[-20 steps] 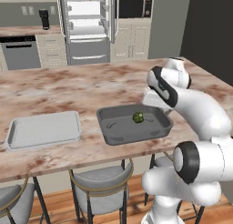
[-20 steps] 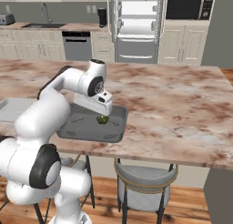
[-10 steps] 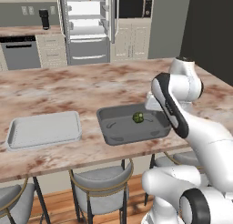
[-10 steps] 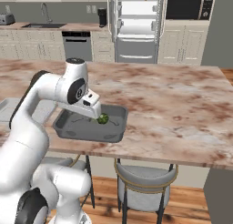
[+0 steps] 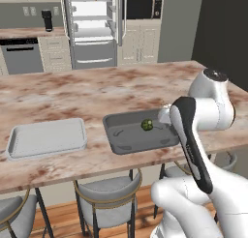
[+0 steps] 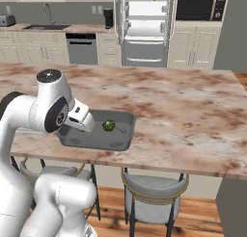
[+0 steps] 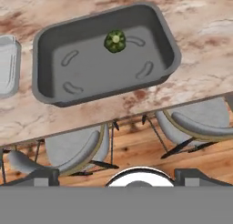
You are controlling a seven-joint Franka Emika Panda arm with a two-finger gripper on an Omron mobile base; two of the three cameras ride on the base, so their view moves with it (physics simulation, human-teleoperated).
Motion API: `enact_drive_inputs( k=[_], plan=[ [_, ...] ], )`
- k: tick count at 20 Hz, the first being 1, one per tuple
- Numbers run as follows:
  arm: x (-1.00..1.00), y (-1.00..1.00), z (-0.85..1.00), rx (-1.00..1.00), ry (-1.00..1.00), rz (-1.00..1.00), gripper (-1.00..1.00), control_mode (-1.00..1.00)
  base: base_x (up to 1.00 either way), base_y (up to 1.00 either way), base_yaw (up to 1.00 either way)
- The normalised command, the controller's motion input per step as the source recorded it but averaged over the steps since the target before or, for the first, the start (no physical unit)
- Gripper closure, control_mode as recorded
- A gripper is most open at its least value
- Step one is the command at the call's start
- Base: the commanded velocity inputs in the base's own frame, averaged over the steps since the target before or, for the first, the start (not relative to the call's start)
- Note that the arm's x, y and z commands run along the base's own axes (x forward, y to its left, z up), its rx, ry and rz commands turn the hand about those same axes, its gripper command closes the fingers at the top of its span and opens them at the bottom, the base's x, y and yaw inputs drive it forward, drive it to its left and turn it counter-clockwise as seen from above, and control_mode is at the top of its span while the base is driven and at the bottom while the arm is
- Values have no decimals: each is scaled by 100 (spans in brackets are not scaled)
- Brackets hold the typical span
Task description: Place the cold items (lemon and broccoli) from the fridge in one tupperware on the dining counter. Place the warm items (kebab skewer and hot dog) in the stove area in another tupperware.
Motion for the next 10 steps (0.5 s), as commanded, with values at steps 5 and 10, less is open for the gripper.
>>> enact_drive_inputs(
  k=[5, 10],
  plan=[
    [-82, 0, 0, 0, -43, -1, -100, -100, 0, 0, 0],
    [-49, -1, 0, 0, -27, -3, -100, 100, -26, -6, -3]
  ],
)
